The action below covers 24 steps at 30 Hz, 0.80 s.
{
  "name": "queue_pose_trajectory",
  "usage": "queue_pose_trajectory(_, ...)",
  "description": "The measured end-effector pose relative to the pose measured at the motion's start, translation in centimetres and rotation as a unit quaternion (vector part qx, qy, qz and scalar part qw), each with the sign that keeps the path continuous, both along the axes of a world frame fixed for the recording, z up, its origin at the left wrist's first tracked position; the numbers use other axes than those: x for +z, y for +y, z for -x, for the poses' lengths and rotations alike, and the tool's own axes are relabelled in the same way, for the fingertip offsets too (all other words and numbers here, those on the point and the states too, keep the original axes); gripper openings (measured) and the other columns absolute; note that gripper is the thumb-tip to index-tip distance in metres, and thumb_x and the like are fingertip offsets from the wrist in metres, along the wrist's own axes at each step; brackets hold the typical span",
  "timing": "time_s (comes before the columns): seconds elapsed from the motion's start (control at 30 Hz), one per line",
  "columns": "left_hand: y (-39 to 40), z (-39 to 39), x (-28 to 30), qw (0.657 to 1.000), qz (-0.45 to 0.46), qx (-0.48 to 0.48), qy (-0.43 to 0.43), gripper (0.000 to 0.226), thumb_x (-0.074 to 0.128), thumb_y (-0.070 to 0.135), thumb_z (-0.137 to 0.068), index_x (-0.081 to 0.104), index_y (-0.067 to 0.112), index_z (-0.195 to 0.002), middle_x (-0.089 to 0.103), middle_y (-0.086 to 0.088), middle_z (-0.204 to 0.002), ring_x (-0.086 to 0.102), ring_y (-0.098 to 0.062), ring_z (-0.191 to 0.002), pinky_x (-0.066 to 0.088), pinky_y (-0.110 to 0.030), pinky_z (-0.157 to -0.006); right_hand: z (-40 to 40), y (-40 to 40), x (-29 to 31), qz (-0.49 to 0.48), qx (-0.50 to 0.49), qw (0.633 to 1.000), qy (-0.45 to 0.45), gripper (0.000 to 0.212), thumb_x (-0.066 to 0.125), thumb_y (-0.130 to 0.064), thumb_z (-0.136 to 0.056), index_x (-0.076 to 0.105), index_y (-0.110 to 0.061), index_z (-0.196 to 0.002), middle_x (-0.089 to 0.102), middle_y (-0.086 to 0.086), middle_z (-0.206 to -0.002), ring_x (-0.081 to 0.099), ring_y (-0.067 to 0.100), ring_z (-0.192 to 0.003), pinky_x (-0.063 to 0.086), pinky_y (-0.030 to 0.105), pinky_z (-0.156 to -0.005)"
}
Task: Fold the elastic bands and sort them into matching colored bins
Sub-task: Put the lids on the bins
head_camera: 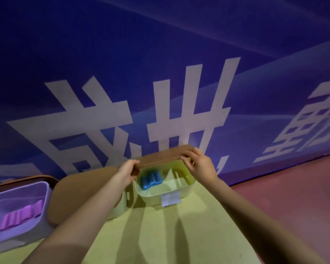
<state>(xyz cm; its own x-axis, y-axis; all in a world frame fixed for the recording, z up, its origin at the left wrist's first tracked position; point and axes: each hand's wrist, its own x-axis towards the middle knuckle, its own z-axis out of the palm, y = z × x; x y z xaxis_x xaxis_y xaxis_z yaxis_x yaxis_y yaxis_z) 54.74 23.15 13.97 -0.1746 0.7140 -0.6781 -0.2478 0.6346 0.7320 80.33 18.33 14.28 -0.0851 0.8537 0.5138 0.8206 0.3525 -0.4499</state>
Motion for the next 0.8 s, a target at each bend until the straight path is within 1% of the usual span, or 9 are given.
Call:
queue_pose_trajectory(0.1, -1.9, 0.1, -0.4, 0.998, -0.022, -0.029, 0.055, 0.015, 0.057, 0.0, -0.088, 0.05, 0.01, -0.08, 0.053, -0.009, -0.078, 0.05, -0.017, -0.067, 0.041, -0.025, -0.058, 0.1, -2.8, -1.8, 0.076, -0.005, 0.996, 0.046, 0.014, 0.063, -0.026, -0.092, 0.069, -0.014, -0.098, 0.063, -0.003, -0.102, 0.057, 0.012, -0.06, 0.042, 0.021, -0.059)
queue_pose_trajectory(0.2, -3.6, 0.3, -0.8, 0.977, -0.047, -0.126, 0.164, 0.014, 0.054, 0.003, -0.09, 0.054, 0.011, -0.078, 0.054, -0.01, -0.078, 0.048, -0.018, -0.066, 0.039, -0.025, -0.057, 0.5, -4.5, -3.1, 0.147, -0.01, 0.985, 0.092, 0.014, 0.062, -0.024, -0.092, 0.067, -0.012, -0.098, 0.059, -0.004, -0.103, 0.055, 0.009, -0.069, 0.041, 0.02, -0.066)
queue_pose_trajectory(0.3, -4.7, 0.2, -1.3, 0.946, -0.067, -0.206, 0.24, 0.01, 0.051, 0.004, -0.089, 0.058, 0.01, -0.092, 0.057, -0.008, -0.083, 0.048, -0.017, -0.065, 0.036, -0.024, -0.051, 0.9, -4.9, -4.2, 0.192, -0.042, 0.974, 0.11, 0.018, 0.061, -0.026, -0.092, 0.067, -0.011, -0.1, 0.059, -0.002, -0.102, 0.057, 0.013, -0.078, 0.042, 0.024, -0.069)
queue_pose_trajectory(0.33, -4.9, 0.2, -1.5, 0.94, -0.07, -0.218, 0.253, 0.014, 0.051, 0.005, -0.09, 0.057, 0.014, -0.1, 0.059, -0.007, -0.088, 0.051, -0.018, -0.07, 0.04, -0.025, -0.055, 0.9, -4.8, -4.3, 0.196, -0.063, 0.973, 0.104, 0.02, 0.061, -0.027, -0.093, 0.067, -0.011, -0.102, 0.059, -0.001, -0.102, 0.058, 0.016, -0.082, 0.042, 0.026, -0.069)
queue_pose_trajectory(0.43, -5.4, 0.3, -2.0, 0.91, -0.084, -0.257, 0.315, 0.022, 0.051, 0.014, -0.089, 0.056, 0.025, -0.107, 0.064, -0.002, -0.101, 0.06, -0.02, -0.09, 0.052, -0.034, -0.082, 0.6, -3.5, -3.6, 0.184, -0.138, 0.972, 0.054, 0.03, 0.059, -0.033, -0.092, 0.065, -0.012, -0.113, 0.057, 0.005, -0.11, 0.054, 0.023, -0.102, 0.044, 0.031, -0.074)
queue_pose_trajectory(0.5, -5.6, 0.2, -2.1, 0.897, -0.085, -0.266, 0.342, 0.024, 0.051, 0.021, -0.088, 0.057, 0.026, -0.11, 0.065, 0.001, -0.101, 0.06, -0.02, -0.091, 0.051, -0.036, -0.085, 0.5, -2.3, -3.2, 0.209, -0.163, 0.964, 0.022, 0.043, 0.059, -0.037, -0.092, 0.056, -0.013, -0.127, 0.051, 0.009, -0.124, 0.048, 0.027, -0.114, 0.043, 0.036, -0.087)
queue_pose_trajectory(0.6, -5.7, -0.1, -2.1, 0.88, -0.085, -0.269, 0.382, 0.02, 0.05, 0.027, -0.09, 0.056, 0.026, -0.109, 0.064, 0.003, -0.095, 0.06, -0.017, -0.086, 0.048, -0.03, -0.073, 0.7, -0.5, -3.5, 0.322, -0.141, 0.935, 0.057, 0.063, 0.052, -0.043, -0.094, 0.031, -0.014, -0.146, 0.041, 0.013, -0.14, 0.043, 0.03, -0.125, 0.04, 0.039, -0.098)
queue_pose_trajectory(0.67, -5.5, 0.0, -2.1, 0.869, -0.08, -0.254, 0.416, 0.02, 0.052, 0.029, -0.09, 0.058, 0.022, -0.107, 0.061, 0.001, -0.096, 0.059, -0.019, -0.086, 0.046, -0.029, -0.072, 1.2, 0.0, -4.1, 0.36, -0.12, 0.921, 0.087, 0.072, 0.05, -0.045, -0.095, 0.017, -0.015, -0.151, 0.039, 0.013, -0.142, 0.045, 0.03, -0.125, 0.041, 0.039, -0.099)
queue_pose_trajectory(0.8, -4.4, 0.4, -2.7, 0.869, -0.065, -0.22, 0.439, 0.031, 0.053, 0.029, -0.091, 0.059, 0.016, -0.118, 0.058, -0.006, -0.111, 0.058, -0.025, -0.095, 0.048, -0.032, -0.081, 2.0, -0.3, -5.2, 0.319, -0.143, 0.932, 0.098, 0.073, 0.049, -0.047, -0.095, 0.014, -0.017, -0.152, 0.042, 0.011, -0.14, 0.048, 0.027, -0.122, 0.044, 0.036, -0.094)
